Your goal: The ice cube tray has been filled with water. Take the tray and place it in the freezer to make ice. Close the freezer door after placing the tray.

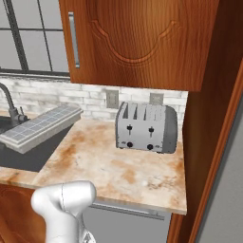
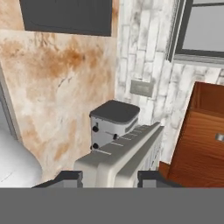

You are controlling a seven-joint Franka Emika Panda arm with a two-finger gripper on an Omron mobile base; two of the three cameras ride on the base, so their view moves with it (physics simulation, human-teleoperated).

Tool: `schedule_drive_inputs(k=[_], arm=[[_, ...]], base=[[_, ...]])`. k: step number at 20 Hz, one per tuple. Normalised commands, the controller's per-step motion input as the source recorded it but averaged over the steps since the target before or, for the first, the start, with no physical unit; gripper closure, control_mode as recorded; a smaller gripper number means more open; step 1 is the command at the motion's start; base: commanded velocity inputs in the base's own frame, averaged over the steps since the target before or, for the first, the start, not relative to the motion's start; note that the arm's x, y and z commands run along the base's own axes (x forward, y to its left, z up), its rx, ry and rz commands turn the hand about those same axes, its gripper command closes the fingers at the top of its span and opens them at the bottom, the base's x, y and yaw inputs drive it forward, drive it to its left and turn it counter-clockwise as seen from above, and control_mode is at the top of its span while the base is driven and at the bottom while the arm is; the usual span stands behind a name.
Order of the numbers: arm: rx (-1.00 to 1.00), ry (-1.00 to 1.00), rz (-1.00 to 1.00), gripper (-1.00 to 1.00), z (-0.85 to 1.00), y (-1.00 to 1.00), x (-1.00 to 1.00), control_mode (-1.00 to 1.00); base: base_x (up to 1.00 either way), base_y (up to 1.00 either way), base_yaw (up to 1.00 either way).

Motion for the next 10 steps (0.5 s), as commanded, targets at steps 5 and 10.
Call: schedule_drive_inputs(k=[5,10], arm=[[0.00,0.00,0.00,1.00,0.56,-0.06,-0.36,-1.00],[0.00,0.00,0.00,1.00,0.26,0.00,-0.15,-1.00]], base=[[0.00,0.00,0.00],[0.00,0.00,0.00]])
